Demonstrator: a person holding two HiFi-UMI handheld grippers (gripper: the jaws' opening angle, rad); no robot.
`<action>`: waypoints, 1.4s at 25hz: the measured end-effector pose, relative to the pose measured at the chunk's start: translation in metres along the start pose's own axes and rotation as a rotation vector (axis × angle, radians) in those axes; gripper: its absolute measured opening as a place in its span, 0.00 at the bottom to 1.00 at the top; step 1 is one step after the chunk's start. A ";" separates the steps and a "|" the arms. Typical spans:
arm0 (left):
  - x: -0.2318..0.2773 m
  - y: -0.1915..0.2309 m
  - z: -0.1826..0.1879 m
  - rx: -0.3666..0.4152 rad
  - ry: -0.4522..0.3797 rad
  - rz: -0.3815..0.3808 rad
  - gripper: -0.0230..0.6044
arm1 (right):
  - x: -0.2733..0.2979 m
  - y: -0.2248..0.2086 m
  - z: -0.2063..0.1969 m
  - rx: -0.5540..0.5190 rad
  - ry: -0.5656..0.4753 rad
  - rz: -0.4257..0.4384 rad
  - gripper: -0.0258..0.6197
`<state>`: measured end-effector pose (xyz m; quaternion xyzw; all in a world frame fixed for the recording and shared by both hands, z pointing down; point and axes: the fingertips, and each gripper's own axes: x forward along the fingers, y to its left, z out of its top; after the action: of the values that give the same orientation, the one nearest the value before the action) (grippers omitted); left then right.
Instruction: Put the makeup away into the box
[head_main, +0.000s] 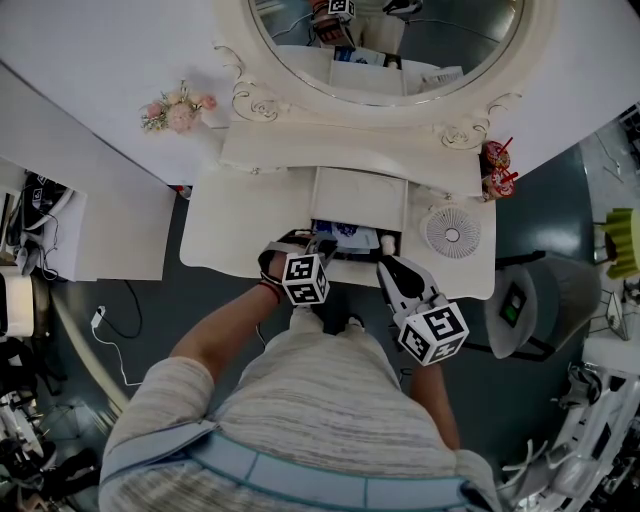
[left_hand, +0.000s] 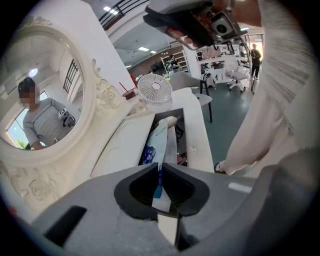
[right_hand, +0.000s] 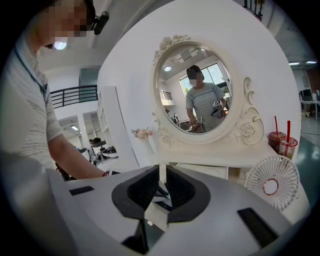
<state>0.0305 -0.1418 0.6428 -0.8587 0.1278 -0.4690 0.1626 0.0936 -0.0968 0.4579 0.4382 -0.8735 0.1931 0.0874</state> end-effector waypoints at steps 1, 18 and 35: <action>0.001 0.000 -0.001 -0.023 -0.002 -0.007 0.07 | 0.000 -0.001 0.000 0.000 0.001 -0.001 0.06; -0.028 0.022 0.024 -0.529 -0.232 -0.107 0.30 | 0.005 -0.001 0.003 -0.006 -0.004 0.020 0.06; -0.118 0.071 0.094 -0.630 -0.563 0.025 0.11 | 0.009 0.002 0.018 -0.025 -0.032 0.043 0.06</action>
<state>0.0433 -0.1480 0.4769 -0.9594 0.2258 -0.1523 -0.0738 0.0871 -0.1095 0.4443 0.4212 -0.8864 0.1771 0.0746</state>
